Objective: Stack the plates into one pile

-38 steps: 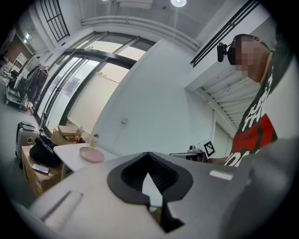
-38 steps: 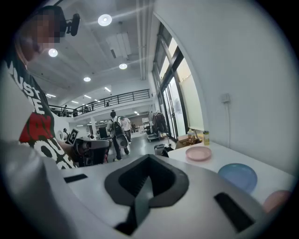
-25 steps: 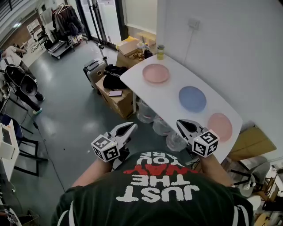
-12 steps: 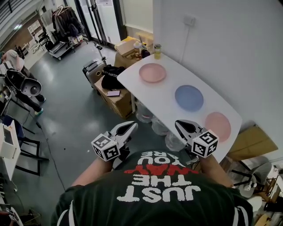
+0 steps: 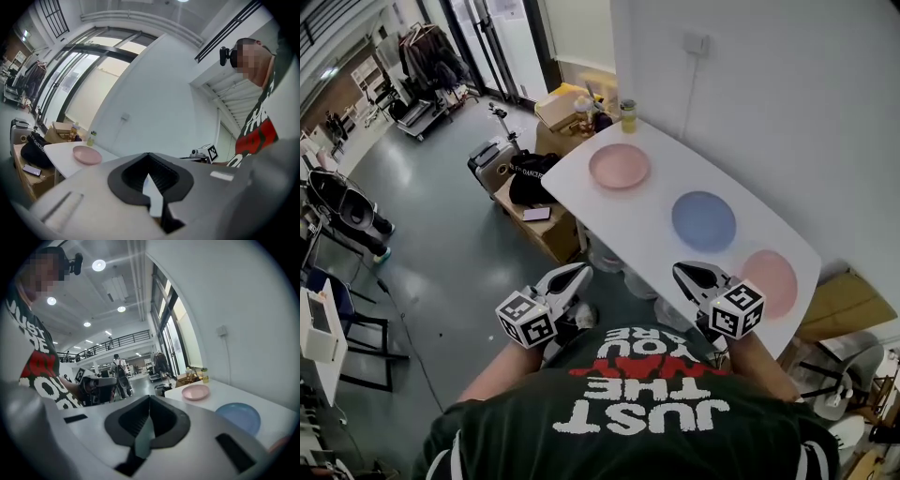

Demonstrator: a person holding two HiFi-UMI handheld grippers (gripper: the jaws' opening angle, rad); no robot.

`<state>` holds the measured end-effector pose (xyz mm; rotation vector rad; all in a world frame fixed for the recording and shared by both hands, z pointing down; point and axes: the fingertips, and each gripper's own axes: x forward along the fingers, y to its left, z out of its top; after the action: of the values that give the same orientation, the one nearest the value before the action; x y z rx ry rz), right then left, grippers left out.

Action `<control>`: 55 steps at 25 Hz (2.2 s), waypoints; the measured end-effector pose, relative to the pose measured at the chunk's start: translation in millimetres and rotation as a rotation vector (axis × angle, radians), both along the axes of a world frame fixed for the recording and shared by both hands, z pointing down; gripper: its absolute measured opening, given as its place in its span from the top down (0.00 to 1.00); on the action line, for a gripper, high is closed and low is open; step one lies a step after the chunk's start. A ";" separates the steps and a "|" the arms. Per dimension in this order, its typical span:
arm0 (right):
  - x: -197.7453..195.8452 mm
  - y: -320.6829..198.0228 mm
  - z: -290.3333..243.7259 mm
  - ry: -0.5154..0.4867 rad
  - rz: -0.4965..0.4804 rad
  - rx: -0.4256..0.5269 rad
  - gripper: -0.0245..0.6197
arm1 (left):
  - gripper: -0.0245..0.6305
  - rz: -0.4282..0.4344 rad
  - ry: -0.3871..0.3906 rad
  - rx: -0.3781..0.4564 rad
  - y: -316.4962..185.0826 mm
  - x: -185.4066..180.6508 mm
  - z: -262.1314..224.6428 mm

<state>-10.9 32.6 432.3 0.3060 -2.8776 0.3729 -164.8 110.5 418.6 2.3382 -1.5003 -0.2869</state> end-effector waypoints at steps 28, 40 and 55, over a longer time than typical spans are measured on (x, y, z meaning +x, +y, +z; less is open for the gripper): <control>-227.5 -409.3 260.0 0.528 0.594 -0.529 0.75 | 0.95 0.269 -0.033 -0.174 -350.4 -264.0 103.4; -225.5 -425.0 329.4 0.495 0.675 -0.846 0.90 | 0.95 0.227 -0.007 -0.263 -347.1 -276.9 136.5; -152.3 -425.2 248.8 0.221 0.783 -0.906 0.94 | 0.95 0.313 0.005 -0.215 -361.4 -257.8 121.0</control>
<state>-163.2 -392.5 681.1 1.1557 -1.9661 1.5494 -422.6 -250.9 539.6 2.3466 -1.0792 -0.0472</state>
